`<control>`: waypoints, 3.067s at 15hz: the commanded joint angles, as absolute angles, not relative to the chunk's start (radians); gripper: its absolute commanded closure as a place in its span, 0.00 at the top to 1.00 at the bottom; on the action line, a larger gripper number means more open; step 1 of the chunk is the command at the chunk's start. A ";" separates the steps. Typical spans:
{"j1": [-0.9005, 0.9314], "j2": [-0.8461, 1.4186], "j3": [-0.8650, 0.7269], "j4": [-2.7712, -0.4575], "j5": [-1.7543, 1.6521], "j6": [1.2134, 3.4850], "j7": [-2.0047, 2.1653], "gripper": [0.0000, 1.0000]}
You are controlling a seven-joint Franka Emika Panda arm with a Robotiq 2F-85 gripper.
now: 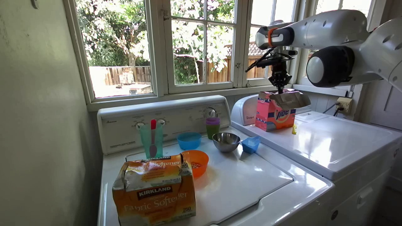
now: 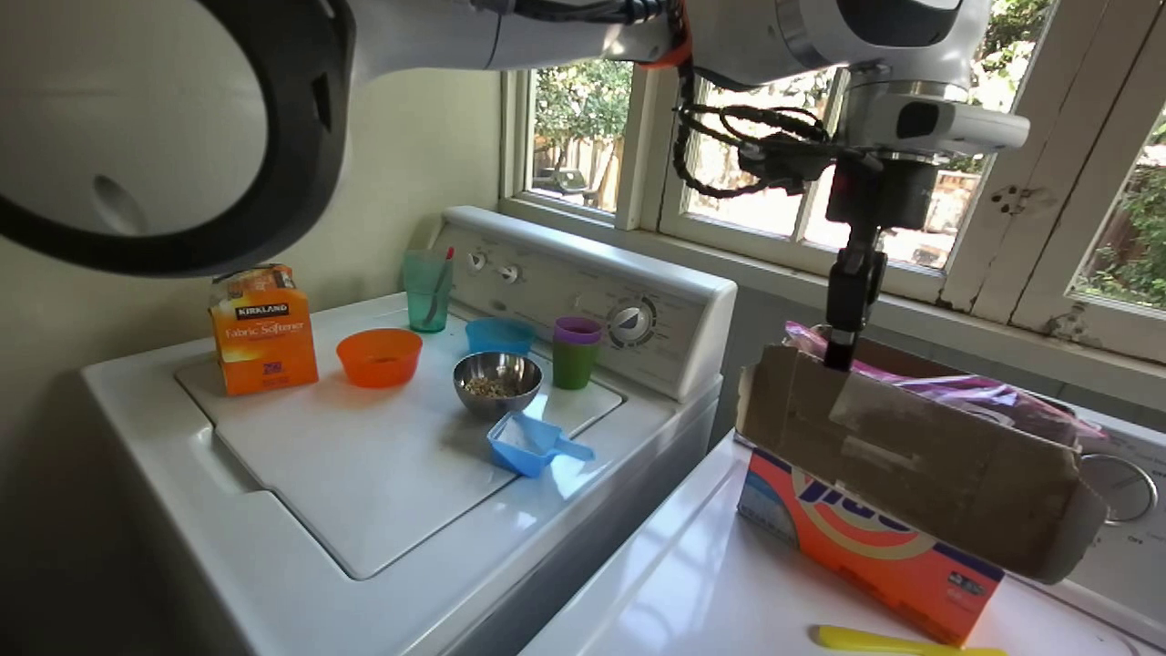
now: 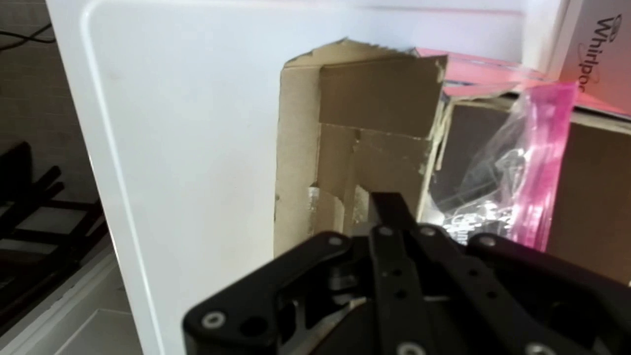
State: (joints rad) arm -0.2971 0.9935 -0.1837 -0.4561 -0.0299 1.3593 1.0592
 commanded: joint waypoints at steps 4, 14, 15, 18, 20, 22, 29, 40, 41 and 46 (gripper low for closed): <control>-0.320 0.975 -0.137 -0.452 0.017 1.374 1.006 0.00; -0.332 0.972 -0.091 -0.462 0.091 1.467 0.993 0.36; -0.333 0.974 -0.089 -0.462 0.098 1.486 1.003 0.44; -0.331 0.984 -0.097 -0.458 0.095 1.496 1.035 0.66; -0.333 0.986 -0.100 -0.457 0.096 1.496 1.077 0.82; -0.334 0.986 -0.099 -0.461 0.099 1.485 1.120 0.95; -0.337 1.002 -0.091 -0.459 0.114 1.499 1.212 0.68; -0.333 1.030 -0.098 -0.453 0.101 1.534 1.239 0.00; -0.333 1.026 -0.097 -0.452 0.102 1.532 1.242 0.00; -0.323 0.986 -0.091 -0.449 0.100 1.616 1.206 0.01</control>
